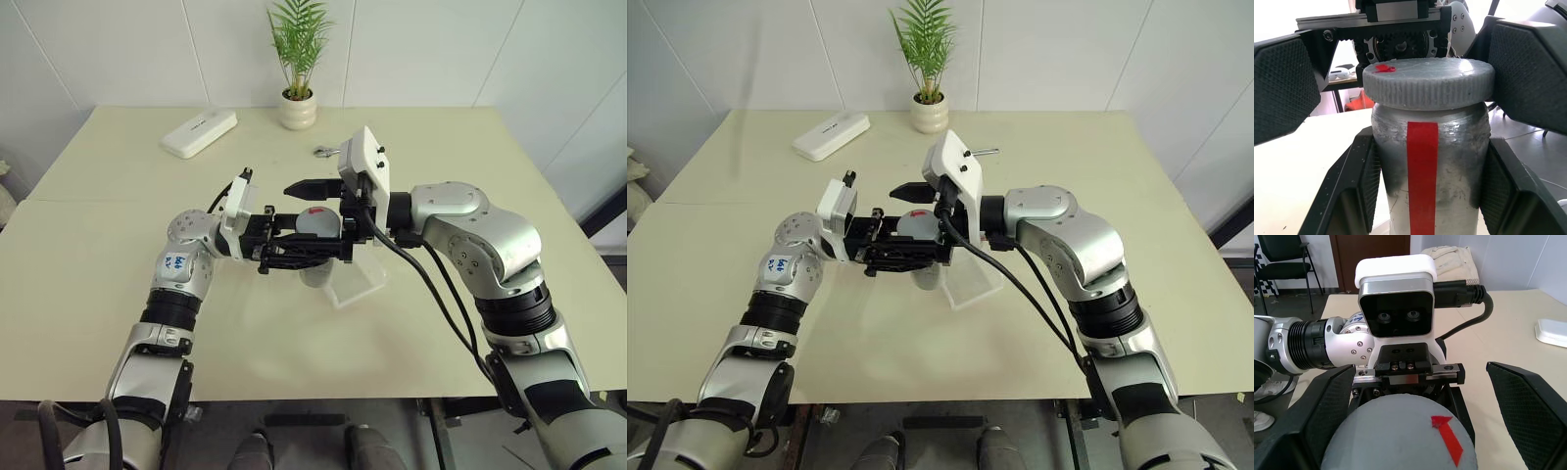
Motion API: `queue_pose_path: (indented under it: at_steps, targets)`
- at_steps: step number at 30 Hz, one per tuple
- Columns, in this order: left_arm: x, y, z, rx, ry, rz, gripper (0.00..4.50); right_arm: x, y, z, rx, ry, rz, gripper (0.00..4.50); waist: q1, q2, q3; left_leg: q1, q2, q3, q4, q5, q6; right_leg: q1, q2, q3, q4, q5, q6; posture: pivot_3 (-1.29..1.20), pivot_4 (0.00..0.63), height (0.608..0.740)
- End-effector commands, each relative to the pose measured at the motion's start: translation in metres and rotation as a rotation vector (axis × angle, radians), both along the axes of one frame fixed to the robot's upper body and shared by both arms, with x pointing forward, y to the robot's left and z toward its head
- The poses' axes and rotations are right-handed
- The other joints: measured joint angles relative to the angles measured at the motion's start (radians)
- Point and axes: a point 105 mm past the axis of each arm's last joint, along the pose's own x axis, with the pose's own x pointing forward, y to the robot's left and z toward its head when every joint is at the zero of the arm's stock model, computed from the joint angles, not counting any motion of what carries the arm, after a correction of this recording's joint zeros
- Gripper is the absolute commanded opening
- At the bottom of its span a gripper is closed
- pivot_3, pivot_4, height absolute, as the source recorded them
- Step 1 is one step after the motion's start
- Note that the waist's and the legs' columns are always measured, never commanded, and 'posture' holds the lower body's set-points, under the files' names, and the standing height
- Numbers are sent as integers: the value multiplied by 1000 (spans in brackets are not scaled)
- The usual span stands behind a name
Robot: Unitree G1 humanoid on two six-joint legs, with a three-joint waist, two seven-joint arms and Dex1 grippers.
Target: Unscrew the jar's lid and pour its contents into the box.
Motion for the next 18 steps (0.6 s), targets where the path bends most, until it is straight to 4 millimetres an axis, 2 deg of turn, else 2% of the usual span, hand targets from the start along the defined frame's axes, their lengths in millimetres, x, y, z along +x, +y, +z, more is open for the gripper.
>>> queue_pose_path:
  at_steps: [1,18]
  targets:
    - [-14,2,2,15,-46,-99,2622,0,-9,12,20,-55,-27,4491,0,0,0,0,0,0,0,0,0,0,0,0,0,0,0,0,150,740]
    - [-14,3,0,14,-34,-93,2622,-5,-32,12,-3,-60,-92,4491,1,0,0,0,0,0,0,0,0,0,0,0,0,0,0,0,150,740]
